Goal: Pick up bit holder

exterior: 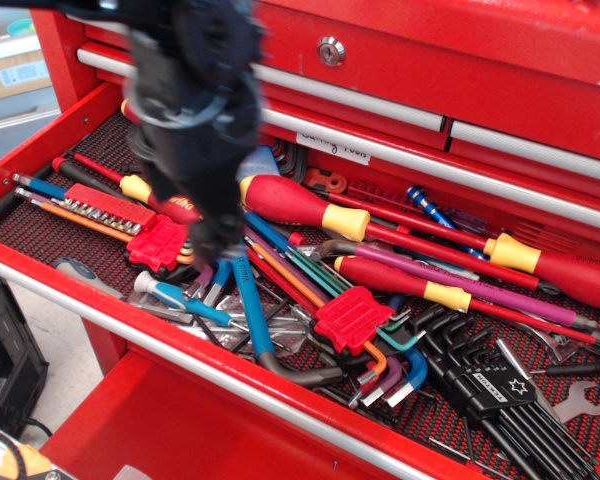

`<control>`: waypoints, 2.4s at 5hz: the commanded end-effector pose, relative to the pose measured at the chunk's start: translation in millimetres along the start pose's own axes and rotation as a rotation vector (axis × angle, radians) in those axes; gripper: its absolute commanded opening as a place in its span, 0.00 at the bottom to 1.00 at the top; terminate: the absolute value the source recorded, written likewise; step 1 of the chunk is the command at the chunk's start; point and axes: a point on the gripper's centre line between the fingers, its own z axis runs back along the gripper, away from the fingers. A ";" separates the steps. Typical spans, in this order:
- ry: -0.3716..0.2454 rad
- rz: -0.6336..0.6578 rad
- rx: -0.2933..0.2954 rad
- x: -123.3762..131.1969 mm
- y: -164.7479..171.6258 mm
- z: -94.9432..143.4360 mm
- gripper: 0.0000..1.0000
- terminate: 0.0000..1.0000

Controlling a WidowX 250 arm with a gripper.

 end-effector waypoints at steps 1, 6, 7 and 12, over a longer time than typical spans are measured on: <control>-0.014 -0.455 -0.021 3.9 52.7 -20.4 1.00 0.00; -0.127 -0.854 -0.097 -27.8 128.0 -110.2 1.00 0.00; -0.155 -0.860 -0.113 -30.1 138.4 -123.3 1.00 0.00; -0.123 -0.710 -0.225 -24.3 128.3 -111.6 0.00 0.00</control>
